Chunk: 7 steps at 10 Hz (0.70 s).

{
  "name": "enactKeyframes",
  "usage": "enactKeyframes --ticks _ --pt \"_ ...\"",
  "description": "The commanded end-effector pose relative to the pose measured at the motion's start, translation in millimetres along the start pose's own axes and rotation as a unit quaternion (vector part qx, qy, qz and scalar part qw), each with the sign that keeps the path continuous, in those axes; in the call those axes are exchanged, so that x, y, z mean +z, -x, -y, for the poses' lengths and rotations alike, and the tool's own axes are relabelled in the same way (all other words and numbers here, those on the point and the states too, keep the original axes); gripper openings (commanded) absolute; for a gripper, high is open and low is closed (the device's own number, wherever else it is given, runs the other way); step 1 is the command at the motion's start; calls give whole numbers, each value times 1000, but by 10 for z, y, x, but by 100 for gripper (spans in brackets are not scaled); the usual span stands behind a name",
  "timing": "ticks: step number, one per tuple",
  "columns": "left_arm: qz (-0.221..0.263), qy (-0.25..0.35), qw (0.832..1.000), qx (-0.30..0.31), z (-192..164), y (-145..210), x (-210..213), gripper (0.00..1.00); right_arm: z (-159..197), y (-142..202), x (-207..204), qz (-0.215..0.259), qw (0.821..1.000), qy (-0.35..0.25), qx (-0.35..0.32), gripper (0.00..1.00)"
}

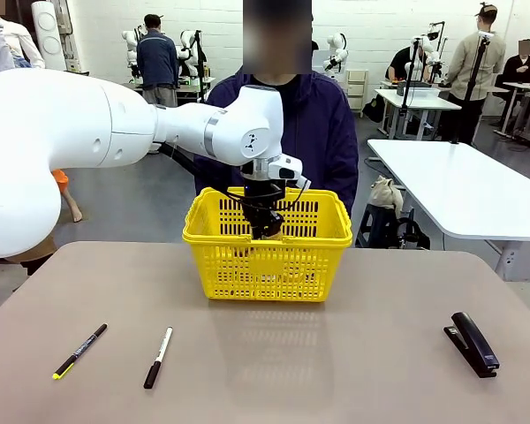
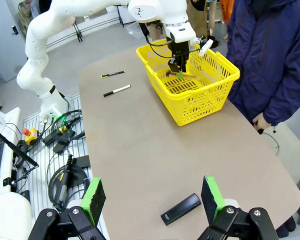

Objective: Place the items the person wants into the basket.
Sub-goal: Pick up the item the person points to and place it in the Market Basket.

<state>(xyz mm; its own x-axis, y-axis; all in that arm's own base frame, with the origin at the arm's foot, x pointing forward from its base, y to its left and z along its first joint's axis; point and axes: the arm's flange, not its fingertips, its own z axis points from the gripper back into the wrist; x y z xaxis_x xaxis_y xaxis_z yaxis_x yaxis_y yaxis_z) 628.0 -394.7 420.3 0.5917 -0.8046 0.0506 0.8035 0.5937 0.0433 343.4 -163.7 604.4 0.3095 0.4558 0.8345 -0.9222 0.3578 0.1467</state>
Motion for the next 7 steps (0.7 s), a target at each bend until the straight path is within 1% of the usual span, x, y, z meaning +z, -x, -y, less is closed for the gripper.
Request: enactKeyframes --ticks 1,2,3,4,7 --pt "-4 12 1000 -13 -54 -110 35 100 10 5 15 4 1000 -5 6 100" --pt "-6 12 1000 -14 -62 -112 38 100 10 5 15 4 1000 -5 6 100" --pt "-6 13 1000 -14 -60 -109 36 92 10 5 15 4 1000 -5 6 100" --pt "-6 14 1000 -13 -57 -108 33 100 10 5 15 4 1000 -5 6 100" --pt "-5 15 1000 -13 -60 -100 44 100 10 5 15 4 1000 -5 6 100"
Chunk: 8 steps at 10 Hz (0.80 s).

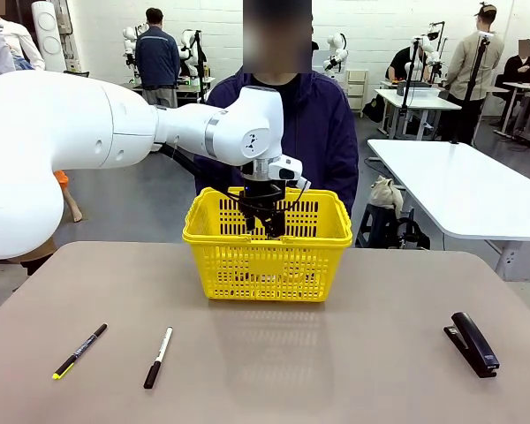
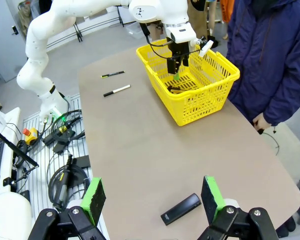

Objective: Place the items the person wants into the basket.
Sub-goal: Pick up the item the person points to and place it in the Market Basket.

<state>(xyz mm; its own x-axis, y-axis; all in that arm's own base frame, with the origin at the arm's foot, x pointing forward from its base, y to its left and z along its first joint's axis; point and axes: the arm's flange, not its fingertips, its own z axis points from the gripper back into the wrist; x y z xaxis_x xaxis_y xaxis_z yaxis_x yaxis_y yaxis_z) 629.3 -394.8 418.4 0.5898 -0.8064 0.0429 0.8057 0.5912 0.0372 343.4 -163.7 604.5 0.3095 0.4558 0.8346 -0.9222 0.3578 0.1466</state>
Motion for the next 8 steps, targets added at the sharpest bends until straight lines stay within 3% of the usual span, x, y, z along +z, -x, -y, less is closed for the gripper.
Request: enactKeyframes --ticks 1,5,8 --pt "-1 12 1000 -11 -63 -87 73 100 10 5 15 4 1000 -5 6 100" --pt "9 9 1000 7 -26 -39 210 100 10 5 15 4 1000 -5 6 100" --pt "25 -32 999 32 402 413 932 100 10 5 15 4 1000 -5 6 100"
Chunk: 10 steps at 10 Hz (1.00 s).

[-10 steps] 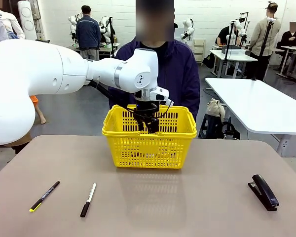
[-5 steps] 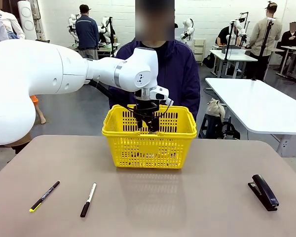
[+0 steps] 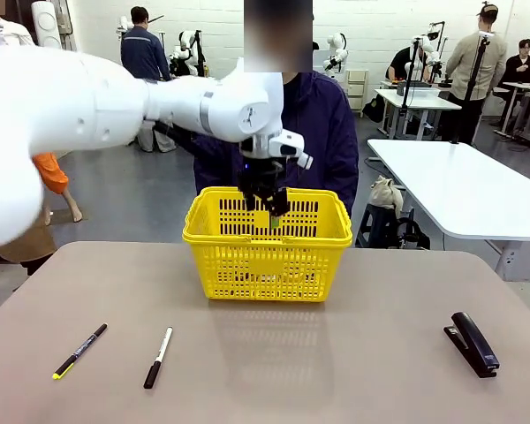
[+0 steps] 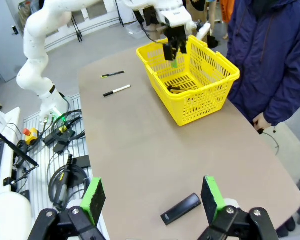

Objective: Place the items the person wants into the basket.
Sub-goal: Pick up the item the person points to and place it in the Market Basket.

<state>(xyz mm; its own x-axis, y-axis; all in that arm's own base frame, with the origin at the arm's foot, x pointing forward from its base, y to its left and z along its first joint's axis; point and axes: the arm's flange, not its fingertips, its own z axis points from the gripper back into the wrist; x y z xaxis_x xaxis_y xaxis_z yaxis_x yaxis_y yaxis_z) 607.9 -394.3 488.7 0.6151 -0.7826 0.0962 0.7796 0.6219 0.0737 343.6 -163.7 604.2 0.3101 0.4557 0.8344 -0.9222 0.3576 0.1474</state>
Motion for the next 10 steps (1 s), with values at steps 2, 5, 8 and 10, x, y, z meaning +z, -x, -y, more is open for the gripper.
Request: enactKeyframes --ticks 2,5,8,10 --pt "23 -53 998 24 518 737 704 100 7 3 18 4 1000 -5 6 100" --pt "72 -84 993 45 840 1491 1166 100 7 3 18 4 1000 -5 6 100" --pt "95 -84 990 65 896 1984 1224 100 7 3 18 4 1000 -5 6 100" --pt "97 -65 990 73 790 2080 1232 100 7 3 18 4 1000 -5 6 100"
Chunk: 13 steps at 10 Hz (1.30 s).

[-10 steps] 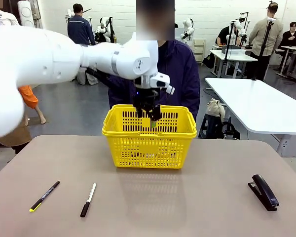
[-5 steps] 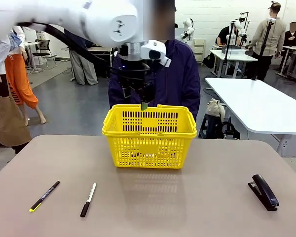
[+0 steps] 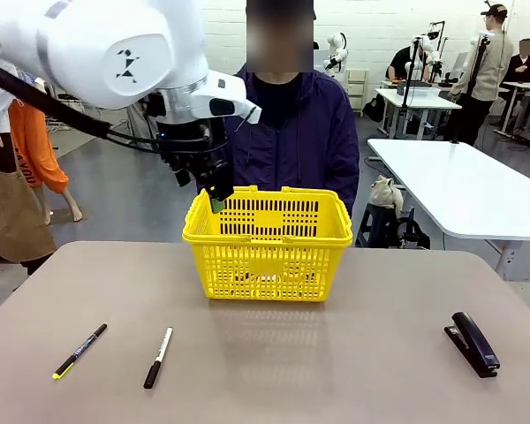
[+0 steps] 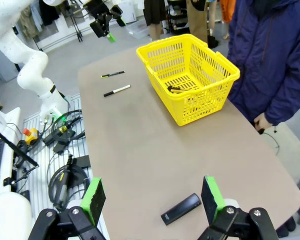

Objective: Place the items the person wants into the basket.
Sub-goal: Pick up the item the person points to and place it in the Market Basket.

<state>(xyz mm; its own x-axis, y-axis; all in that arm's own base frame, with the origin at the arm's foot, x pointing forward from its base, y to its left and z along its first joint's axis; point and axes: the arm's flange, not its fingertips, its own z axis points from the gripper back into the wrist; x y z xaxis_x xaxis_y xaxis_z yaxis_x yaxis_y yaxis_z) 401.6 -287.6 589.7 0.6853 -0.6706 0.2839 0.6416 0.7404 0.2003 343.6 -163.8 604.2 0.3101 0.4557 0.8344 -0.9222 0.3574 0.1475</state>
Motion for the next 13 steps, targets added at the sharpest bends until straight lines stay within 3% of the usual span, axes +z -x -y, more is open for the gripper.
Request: enactKeyframes --ticks 1,4,13 --pt "10 23 1000 4 -120 105 -56 100 7 3 17 4 1000 -5 6 100" --pt "-19 40 999 22 -213 40 -144 100 7 3 17 4 1000 -5 6 100" --pt "-3 22 1000 21 -118 57 -79 100 7 3 17 4 1000 -5 6 100"
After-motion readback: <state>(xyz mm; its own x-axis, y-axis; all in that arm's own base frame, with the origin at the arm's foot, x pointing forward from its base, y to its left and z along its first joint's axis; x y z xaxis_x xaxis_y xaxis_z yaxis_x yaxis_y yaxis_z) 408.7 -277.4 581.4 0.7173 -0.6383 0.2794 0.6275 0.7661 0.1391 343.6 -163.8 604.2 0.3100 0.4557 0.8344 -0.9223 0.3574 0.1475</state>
